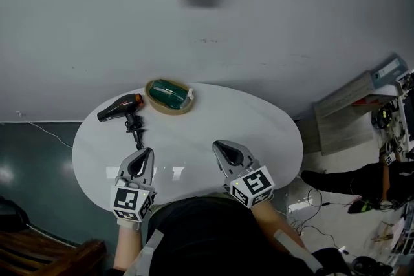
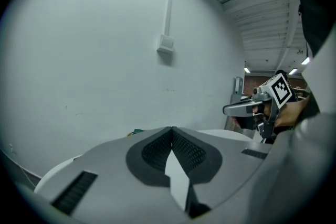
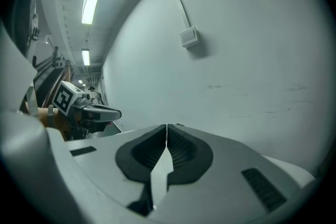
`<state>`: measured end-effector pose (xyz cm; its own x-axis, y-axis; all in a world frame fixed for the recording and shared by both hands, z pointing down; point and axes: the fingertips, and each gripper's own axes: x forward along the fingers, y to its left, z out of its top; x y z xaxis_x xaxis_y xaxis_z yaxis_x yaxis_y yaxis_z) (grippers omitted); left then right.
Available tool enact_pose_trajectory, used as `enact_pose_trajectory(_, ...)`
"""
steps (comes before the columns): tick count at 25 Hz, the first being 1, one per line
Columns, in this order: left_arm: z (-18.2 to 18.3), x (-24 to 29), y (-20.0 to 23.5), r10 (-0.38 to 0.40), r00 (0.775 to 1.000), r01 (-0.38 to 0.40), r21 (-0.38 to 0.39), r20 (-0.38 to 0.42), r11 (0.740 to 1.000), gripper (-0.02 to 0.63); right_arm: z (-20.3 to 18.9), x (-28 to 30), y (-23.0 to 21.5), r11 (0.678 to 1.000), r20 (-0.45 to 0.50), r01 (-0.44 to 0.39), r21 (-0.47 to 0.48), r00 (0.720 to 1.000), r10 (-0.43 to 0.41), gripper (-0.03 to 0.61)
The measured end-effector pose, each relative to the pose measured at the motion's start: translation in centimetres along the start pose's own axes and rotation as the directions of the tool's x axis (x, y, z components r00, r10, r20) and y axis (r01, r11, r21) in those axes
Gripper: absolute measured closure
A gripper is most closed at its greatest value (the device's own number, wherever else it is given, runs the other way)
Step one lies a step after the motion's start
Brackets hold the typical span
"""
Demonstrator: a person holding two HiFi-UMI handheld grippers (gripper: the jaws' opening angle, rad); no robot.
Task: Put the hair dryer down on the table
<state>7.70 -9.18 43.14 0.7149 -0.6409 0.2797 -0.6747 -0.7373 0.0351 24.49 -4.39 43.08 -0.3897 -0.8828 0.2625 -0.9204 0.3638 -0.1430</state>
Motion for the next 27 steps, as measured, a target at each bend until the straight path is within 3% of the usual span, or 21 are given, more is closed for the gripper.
enact_pose_trajectory(6, -0.1, -0.6, 1.0, 0.003, 1.000, -0.003, 0.006, -0.009, 1.000, 0.604, -0.6, 0.6, 0.6, 0.999, -0.032, 0.032, -0.031, 0.999, -0.033, 0.561)
enact_pose_trajectory(27, -1.8, -2.0, 2.7, 0.053, 0.997, -0.054, -0.010, -0.048, 0.998, 0.605, -1.4, 2.2, 2.1, 1.000, -0.060, -0.021, 0.001, 0.998, 0.021, 0.561)
